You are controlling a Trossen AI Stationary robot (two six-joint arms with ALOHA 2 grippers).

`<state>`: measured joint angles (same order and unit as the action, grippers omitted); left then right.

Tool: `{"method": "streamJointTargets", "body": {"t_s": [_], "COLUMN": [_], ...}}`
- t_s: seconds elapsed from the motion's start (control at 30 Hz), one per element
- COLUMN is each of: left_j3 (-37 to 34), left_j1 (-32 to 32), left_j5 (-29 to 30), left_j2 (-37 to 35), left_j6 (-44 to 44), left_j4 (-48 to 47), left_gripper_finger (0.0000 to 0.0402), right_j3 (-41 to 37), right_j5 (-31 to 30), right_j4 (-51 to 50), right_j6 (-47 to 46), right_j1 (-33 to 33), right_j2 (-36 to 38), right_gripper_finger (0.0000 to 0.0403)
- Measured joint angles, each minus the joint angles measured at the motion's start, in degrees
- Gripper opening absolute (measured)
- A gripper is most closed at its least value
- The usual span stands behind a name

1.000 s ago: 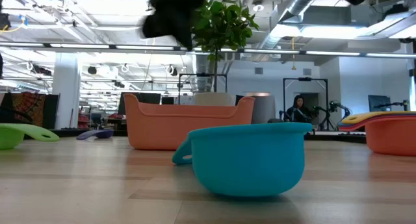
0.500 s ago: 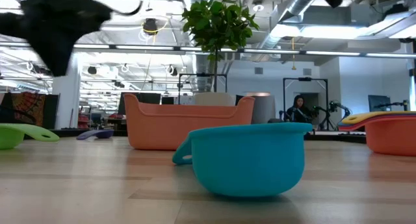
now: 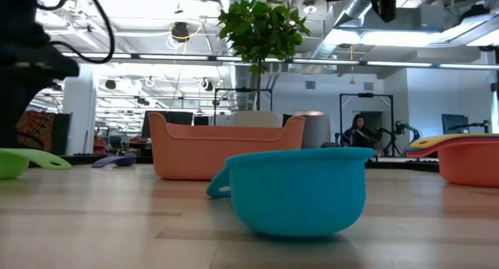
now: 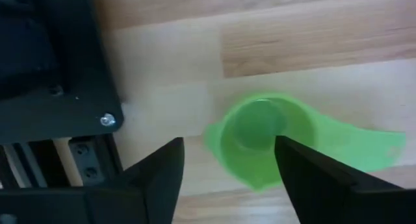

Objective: Nest measuring cups in basket
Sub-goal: Stack the green measuring cup on top of the yellow measuring cup

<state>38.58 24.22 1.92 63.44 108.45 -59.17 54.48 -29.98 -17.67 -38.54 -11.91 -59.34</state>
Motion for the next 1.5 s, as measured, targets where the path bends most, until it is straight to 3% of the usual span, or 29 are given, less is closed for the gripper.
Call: {"method": "streamJointTargets", "body": {"t_s": [0.17,0.3,0.43,0.77,0.9,1.23,1.5], "left_j3": [-3.2,-6.6,-9.1,-9.2,-9.2,-7.6,-1.3], "left_j1": [0.9,1.7,1.8,1.8,1.8,1.8,1.8], "left_j5": [-1.6,-3.3,-3.2,-0.1,1.4,0.8,-0.1], "left_j2": [-1.0,-0.9,-0.9,-0.9,-0.9,-0.8,-0.8], "left_j6": [-0.9,-1.5,-2.0,-8.1,-10.6,-19.1,-30.1], "left_j4": [1.1,4.5,9.6,10.2,10.3,11.0,10.9], "left_gripper_finger": [0.0239,0.0215,0.0177,0.0057,0.0026,0.0050,0.0029], "right_j3": [0.0,0.1,0.0,0.0,0.0,0.0,0.0], "right_j5": [0.1,0.0,0.2,0.4,0.5,1.7,3.7], "right_j4": [0.1,0.7,0.5,0.2,0.2,0.3,0.9], "right_j6": [-0.3,-1.6,-2.2,-3.5,-3.5,-3.7,-5.3], "right_j1": [0.8,1.8,2.3,2.3,2.3,2.3,2.3], "right_j2": [-0.9,-1.7,-2.1,-2.3,-2.3,-2.3,-2.3], "right_gripper_finger": [0.0057,0.0057,0.0057,0.0057,0.0057,0.0056,0.0056]}}
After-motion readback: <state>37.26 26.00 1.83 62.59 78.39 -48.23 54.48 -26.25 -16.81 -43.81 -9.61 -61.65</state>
